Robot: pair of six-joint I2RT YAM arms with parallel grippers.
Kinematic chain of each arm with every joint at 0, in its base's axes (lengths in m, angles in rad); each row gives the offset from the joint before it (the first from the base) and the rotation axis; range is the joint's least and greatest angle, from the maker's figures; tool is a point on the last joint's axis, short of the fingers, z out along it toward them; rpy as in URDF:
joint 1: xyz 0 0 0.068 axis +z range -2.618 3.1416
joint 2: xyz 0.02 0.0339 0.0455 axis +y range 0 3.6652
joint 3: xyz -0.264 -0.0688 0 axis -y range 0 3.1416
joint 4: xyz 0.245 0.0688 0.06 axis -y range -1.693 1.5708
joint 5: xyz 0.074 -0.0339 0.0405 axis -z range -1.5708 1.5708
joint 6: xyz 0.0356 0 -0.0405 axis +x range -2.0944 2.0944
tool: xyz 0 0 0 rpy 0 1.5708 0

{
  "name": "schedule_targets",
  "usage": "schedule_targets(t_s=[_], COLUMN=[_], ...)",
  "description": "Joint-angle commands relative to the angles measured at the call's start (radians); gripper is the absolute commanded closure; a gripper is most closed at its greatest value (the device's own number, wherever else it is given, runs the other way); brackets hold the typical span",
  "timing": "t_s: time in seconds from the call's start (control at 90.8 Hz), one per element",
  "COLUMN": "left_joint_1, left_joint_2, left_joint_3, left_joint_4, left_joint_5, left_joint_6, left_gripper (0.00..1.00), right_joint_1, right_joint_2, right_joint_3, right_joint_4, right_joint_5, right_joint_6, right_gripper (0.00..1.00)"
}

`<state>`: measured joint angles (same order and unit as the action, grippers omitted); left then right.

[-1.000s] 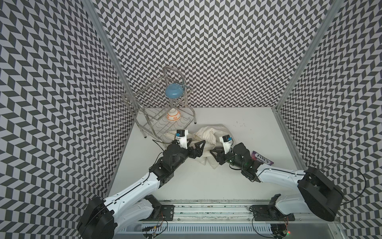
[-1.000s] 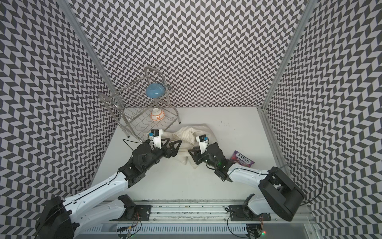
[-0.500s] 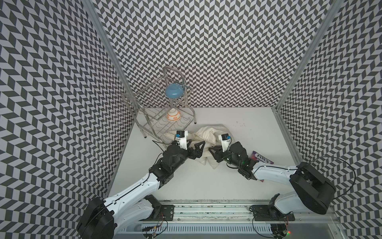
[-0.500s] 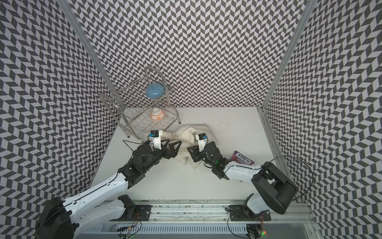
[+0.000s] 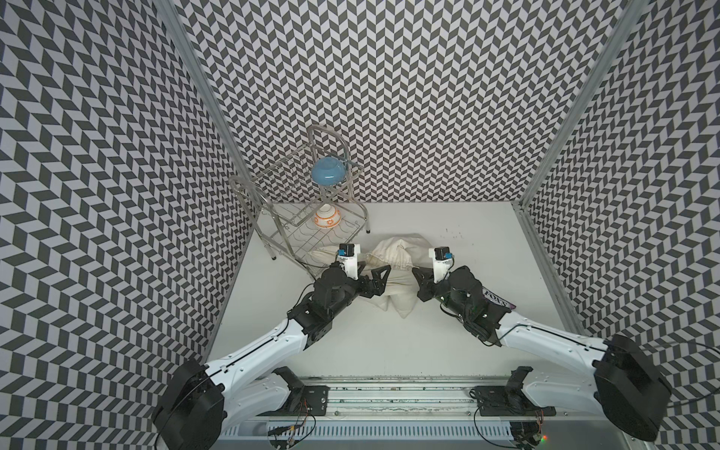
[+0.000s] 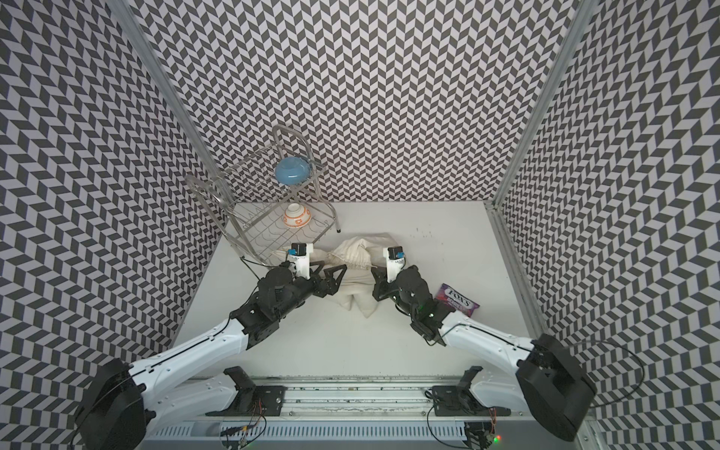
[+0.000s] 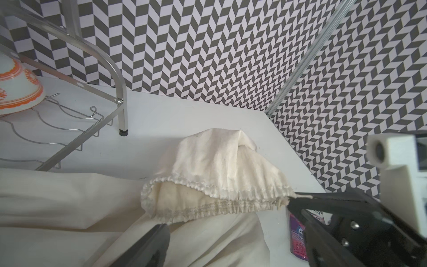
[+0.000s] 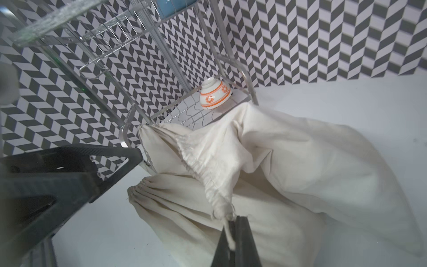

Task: Close the soil bag
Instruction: Frap the soil bag at the center of the board.

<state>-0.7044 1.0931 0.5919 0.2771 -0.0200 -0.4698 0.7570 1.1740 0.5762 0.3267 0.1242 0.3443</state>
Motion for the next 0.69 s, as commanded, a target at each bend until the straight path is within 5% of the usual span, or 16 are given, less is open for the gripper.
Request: schedule_targets(t_s=[0.0,0.474,0.683], left_joint_1=[-0.027,-0.108,-0.111], left_joint_2=[0.021,0.160,0.216], left_joint_3=[0.056,0.086,0.134], left_joint_4=[0.038,0.245,0.304], left_joint_5=[0.005,-0.072,-0.010], left_joint_6=[0.097,0.709,0.822], left_gripper=[0.07,0.16,0.15], right_joint_1=[-0.001,-0.013,-0.015], right_joint_2=[-0.077,-0.192,-0.215], right_joint_3=[0.012,0.192,0.184], right_joint_4=[-0.121,-0.334,-0.329], right_joint_5=[0.099,0.065,0.057], right_joint_6=[-0.088,-0.163,-0.165], right_gripper=[1.00,1.00,1.00])
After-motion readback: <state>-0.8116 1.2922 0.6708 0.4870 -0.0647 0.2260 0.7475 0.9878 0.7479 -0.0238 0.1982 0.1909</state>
